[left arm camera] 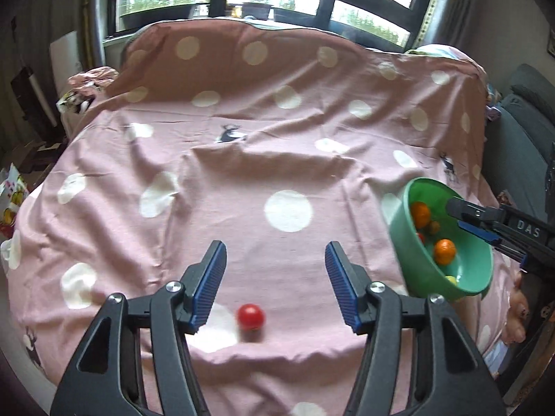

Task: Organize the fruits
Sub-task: 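Move both grippers back to the last red cherry tomatoes, then grasp a red cherry tomato with the right gripper while the left gripper grasps another, then carry both tomatoes over the green bowl and open both grippers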

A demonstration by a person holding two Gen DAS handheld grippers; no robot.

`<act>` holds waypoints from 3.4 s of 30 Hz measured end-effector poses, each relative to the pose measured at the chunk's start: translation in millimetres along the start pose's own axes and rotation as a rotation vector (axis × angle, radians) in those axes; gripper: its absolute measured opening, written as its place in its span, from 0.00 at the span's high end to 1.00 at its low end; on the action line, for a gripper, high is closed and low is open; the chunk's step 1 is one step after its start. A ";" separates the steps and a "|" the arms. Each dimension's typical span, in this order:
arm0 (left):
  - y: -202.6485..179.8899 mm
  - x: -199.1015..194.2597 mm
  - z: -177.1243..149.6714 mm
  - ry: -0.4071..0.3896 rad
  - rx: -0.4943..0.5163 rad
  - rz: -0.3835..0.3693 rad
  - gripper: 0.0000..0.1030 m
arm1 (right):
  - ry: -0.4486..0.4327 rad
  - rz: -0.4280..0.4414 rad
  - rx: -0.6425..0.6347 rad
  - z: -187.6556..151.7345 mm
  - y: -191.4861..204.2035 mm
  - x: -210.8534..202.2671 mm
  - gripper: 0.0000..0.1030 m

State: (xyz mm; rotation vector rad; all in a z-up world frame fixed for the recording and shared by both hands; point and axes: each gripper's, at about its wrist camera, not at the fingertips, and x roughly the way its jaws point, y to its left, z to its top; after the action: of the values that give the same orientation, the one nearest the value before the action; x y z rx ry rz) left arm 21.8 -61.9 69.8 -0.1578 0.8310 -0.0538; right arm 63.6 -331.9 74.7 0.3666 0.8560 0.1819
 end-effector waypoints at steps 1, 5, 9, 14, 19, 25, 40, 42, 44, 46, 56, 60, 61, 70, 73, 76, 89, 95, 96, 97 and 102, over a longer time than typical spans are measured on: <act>12.9 0.3 -2.3 0.004 -0.022 0.022 0.44 | 0.016 0.024 -0.026 -2.9 10.9 5.1 0.49; 51.2 8.6 -12.2 0.054 -0.088 0.052 0.46 | 0.101 0.099 -0.139 -20.4 56.8 32.3 0.49; 67.0 20.1 -23.3 0.098 -0.105 0.058 0.48 | 0.208 0.163 -0.233 -43.6 95.4 62.4 0.49; 75.0 40.9 -32.2 0.161 -0.124 0.052 0.60 | 0.323 0.186 -0.295 -71.1 121.4 93.2 0.49; 80.5 57.3 -35.8 0.209 -0.149 0.041 0.70 | 0.388 0.172 -0.346 -90.8 134.3 112.2 0.49; 77.5 63.9 -36.4 0.221 -0.135 0.067 0.72 | 0.428 0.189 -0.367 -101.1 139.7 121.7 0.59; 75.5 76.0 -36.6 0.287 -0.176 0.080 0.73 | 0.454 0.152 -0.361 -109.2 136.0 135.3 0.71; 76.1 79.1 -38.4 0.305 -0.182 0.071 0.73 | 0.459 0.151 -0.353 -108.3 134.5 135.0 0.71; 73.8 81.4 -41.3 0.312 -0.178 0.078 0.73 | 0.454 0.156 -0.335 -105.0 130.3 134.0 0.71; 68.9 80.4 -42.4 0.298 -0.157 0.099 0.73 | 0.444 0.144 -0.321 -100.4 124.9 132.5 0.71; 32.9 60.6 -32.4 0.216 -0.089 0.094 0.74 | 0.348 0.149 -0.222 -67.7 97.4 107.7 0.71; 2.4 36.4 -19.5 0.118 -0.029 0.065 0.74 | 0.260 0.148 -0.171 -48.4 80.4 82.6 0.71; -5.9 31.1 -16.3 0.095 -0.013 0.057 0.74 | 0.236 0.146 -0.158 -43.7 75.7 75.4 0.71; -86.4 -10.3 10.5 -0.078 0.132 -0.061 0.74 | 0.020 0.083 -0.021 -8.9 20.4 13.3 0.71; -111.9 -16.8 16.5 -0.113 0.162 -0.112 0.74 | -0.030 0.066 0.033 -2.0 -2.4 -3.9 0.71; -135.0 -17.5 21.5 -0.125 0.179 -0.171 0.74 | -0.079 0.023 0.086 3.7 -23.9 -18.4 0.71; -188.2 32.1 23.8 -0.034 0.204 -0.278 0.77 | -0.111 -0.081 0.230 10.4 -85.1 -26.8 0.71; -181.2 33.9 21.0 -0.038 0.183 -0.272 0.77 | -0.081 -0.059 0.263 9.2 -98.0 -21.3 0.71; -175.3 31.7 21.6 -0.043 0.167 -0.273 0.77 | -0.073 -0.054 0.262 9.2 -97.4 -19.3 0.71; -169.3 29.5 22.8 -0.047 0.151 -0.272 0.77 | -0.060 -0.046 0.254 9.0 -95.5 -16.7 0.71; -158.8 26.9 25.7 -0.026 0.147 -0.292 0.78 | -0.060 -0.027 0.237 8.2 -86.4 -13.5 0.71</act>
State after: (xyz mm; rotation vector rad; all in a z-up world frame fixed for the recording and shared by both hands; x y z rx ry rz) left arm 61.2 -218.5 92.8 -0.1396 0.7699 -0.3857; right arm 62.1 -417.6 55.7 0.5790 0.8247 0.0439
